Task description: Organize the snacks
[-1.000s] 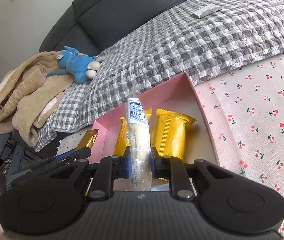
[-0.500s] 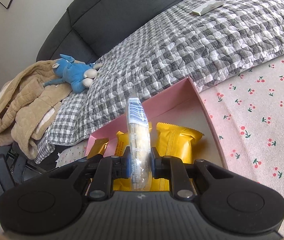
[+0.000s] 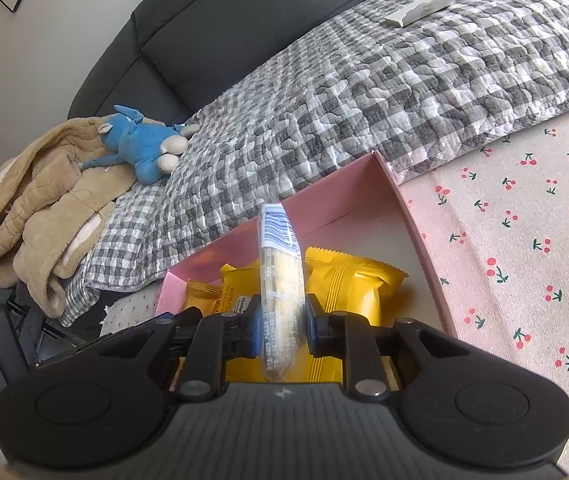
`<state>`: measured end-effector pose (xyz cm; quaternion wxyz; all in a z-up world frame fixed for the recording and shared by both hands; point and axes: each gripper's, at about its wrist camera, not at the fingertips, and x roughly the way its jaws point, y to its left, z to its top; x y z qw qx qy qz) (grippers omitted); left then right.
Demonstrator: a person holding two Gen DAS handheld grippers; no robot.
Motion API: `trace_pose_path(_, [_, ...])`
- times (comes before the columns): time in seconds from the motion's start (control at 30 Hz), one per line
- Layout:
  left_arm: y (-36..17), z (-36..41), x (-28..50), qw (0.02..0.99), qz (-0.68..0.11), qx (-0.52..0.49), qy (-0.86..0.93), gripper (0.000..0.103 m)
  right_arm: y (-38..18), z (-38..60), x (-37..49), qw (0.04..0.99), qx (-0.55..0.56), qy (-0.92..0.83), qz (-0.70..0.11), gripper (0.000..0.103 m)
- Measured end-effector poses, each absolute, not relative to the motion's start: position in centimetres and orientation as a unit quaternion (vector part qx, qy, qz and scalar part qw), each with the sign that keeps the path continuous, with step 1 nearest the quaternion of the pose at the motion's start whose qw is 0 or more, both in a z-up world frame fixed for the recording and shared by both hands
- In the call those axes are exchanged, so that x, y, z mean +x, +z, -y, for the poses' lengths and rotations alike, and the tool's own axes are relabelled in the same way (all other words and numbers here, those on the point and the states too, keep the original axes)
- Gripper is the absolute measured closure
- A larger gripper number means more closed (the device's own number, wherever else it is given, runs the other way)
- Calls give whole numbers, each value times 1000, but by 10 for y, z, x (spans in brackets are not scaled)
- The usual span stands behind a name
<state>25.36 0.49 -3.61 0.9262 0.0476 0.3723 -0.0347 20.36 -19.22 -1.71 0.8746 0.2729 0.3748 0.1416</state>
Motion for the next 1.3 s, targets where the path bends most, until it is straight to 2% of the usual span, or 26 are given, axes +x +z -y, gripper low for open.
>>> trace_pose_path(0.03, [-37,-4,254,924,-376,52,-36,67,-16,192,203,875,272,141,-374,74])
trace_pose_path(0.1, [-37,-2,253,924,-375,59,-34,54,-14,193,203,875,276,145,-371,56])
trace_pose_path(0.13, [-36,-2,252,926,-371,60,-37,49,-12,193,202,876,276,143,-368,50])
trace_pose_path(0.17, [-35,-2,251,926,-370,61,-41,46,-11,193,202,878,275,142,-365,38])
trace_pose_path(0.2, [-34,-2,250,925,-371,61,-45,45,-9,193,202,880,272,139,-364,34])
trace_pose_path(0.43, [-25,0,244,923,-373,71,-58,36,-4,195,198,881,269,135,-366,25])
trace_pose_path(0.5, [-21,0,241,924,-372,70,-58,29,0,194,195,883,263,133,-365,22])
trace_pose_path(0.53, [-19,0,239,925,-369,73,-53,20,2,194,193,885,259,132,-363,21])
trace_pose_path(0.57, [-18,-1,237,926,-365,75,-52,18,4,194,191,887,256,132,-362,19])
trace_pose_path(0.87, [0,-17,214,929,-363,55,-57,14,25,194,164,901,223,127,-351,8])
trace_pose_path(1.3, [11,-45,156,929,-358,56,-74,7,41,177,124,925,129,106,-342,1])
